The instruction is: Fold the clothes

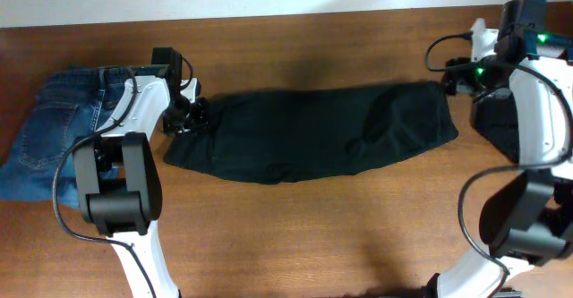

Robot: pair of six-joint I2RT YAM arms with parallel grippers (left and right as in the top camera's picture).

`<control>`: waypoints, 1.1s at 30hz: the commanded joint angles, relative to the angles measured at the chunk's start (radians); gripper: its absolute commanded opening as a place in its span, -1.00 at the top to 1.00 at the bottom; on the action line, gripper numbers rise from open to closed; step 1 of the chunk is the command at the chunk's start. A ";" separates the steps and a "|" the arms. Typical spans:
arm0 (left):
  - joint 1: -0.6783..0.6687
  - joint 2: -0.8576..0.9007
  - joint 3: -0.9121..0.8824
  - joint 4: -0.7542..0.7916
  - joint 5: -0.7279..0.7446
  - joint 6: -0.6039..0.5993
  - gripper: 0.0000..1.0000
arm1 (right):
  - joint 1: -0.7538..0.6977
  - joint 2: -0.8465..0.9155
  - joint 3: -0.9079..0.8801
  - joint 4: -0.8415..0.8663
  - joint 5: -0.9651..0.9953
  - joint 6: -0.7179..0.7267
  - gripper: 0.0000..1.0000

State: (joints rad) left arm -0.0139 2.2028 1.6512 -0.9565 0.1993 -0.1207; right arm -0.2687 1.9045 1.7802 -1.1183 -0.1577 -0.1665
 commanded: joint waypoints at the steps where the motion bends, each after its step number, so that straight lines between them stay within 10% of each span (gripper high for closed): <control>1: -0.001 0.082 -0.045 -0.006 -0.098 0.002 0.38 | 0.001 0.086 -0.017 0.014 -0.055 -0.050 -0.54; 24: -0.001 0.082 -0.045 -0.009 -0.098 0.002 0.38 | -0.026 0.365 -0.017 0.058 0.056 -0.009 -0.68; 33: -0.001 0.082 -0.045 -0.013 -0.098 0.002 0.37 | -0.026 0.393 -0.028 0.059 0.056 -0.008 0.00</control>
State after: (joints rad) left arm -0.0147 2.2028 1.6512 -0.9569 0.1970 -0.1211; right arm -0.2920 2.2486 1.7744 -1.0607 -0.1280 -0.1722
